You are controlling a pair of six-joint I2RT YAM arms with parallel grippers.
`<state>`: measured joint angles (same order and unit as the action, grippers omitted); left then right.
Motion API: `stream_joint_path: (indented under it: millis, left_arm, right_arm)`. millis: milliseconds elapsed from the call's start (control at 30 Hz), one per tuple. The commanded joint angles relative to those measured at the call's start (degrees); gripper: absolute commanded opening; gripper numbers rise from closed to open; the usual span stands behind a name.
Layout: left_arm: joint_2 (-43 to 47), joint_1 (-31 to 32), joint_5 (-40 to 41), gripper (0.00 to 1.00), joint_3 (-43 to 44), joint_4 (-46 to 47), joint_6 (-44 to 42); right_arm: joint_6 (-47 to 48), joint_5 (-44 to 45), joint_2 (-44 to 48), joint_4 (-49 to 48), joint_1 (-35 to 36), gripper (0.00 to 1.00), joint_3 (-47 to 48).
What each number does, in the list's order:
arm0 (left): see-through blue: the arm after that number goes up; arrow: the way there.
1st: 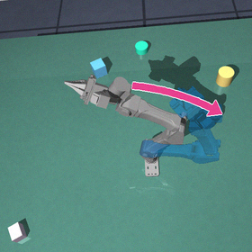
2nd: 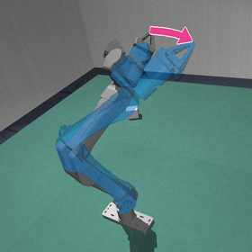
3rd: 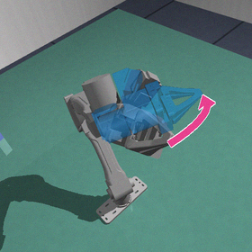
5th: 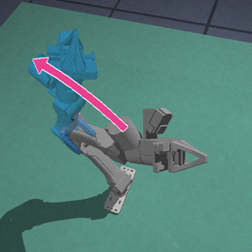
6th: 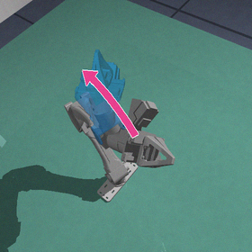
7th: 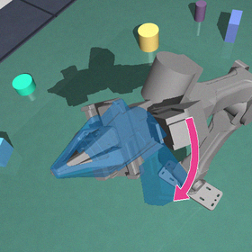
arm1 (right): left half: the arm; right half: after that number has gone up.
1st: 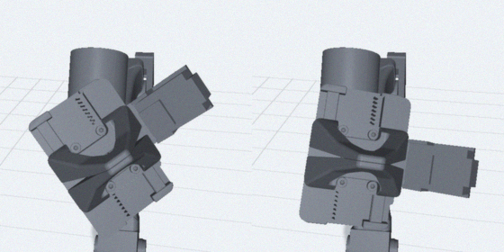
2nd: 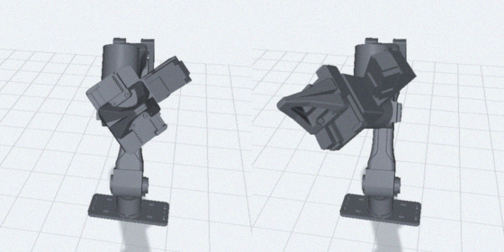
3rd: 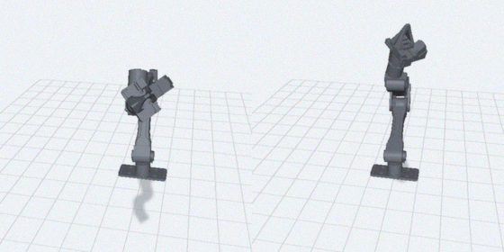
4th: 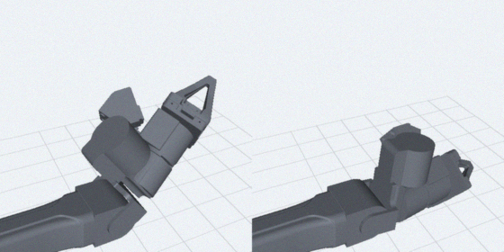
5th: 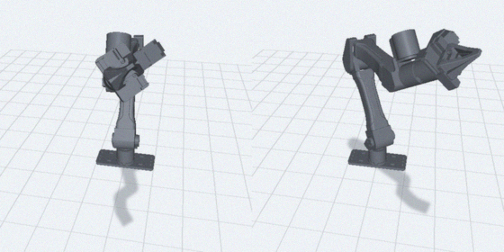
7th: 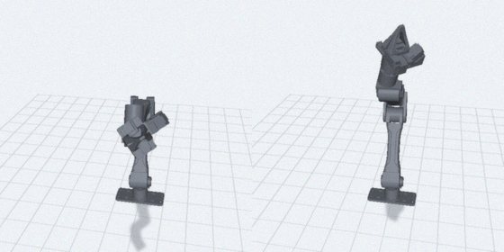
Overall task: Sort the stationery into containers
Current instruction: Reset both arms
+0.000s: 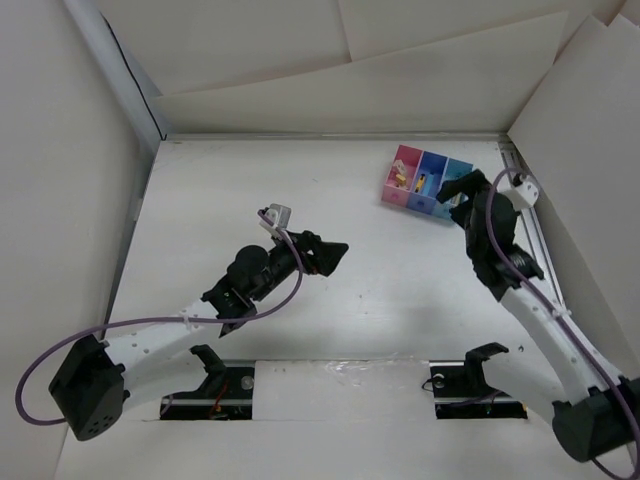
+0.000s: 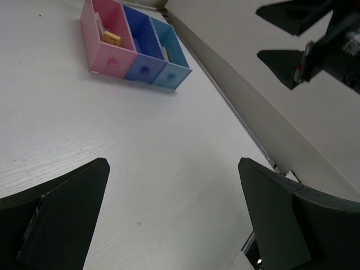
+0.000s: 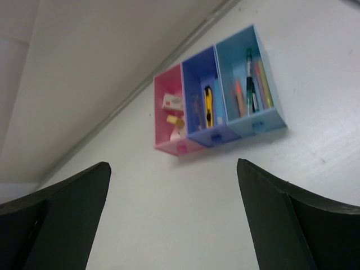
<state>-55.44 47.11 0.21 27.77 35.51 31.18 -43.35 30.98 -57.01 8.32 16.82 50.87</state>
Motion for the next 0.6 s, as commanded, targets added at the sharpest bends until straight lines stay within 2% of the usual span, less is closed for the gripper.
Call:
stream_joint_path:
  millis: [0,200,333,467,567]
  left_arm:
    - [-0.98,-0.53,1.81,1.00,0.36,2.99,2.40]
    - [-2.13,-0.53,5.76,1.00,2.81,-1.57,3.80]
    - [-5.11,-0.53,5.77,1.00,5.53,-5.96,4.85]
    - [-7.31,-1.05,1.47,1.00,7.38,-9.74,3.98]
    - [-8.02,-1.06,-2.22,1.00,7.91,-8.54,3.45]
  right_arm:
    - [-2.96,-0.66,7.77,1.07,3.39,1.00,-7.70]
    - [-5.43,1.28,20.34,8.90,6.21,1.00,-15.09]
    - [-5.95,-0.84,22.20,10.31,6.74,1.00,-16.16]
    - [-6.65,-0.84,22.21,11.10,7.97,1.00,-16.16]
    - [-6.66,0.47,22.21,11.63,9.28,1.00,-15.63]
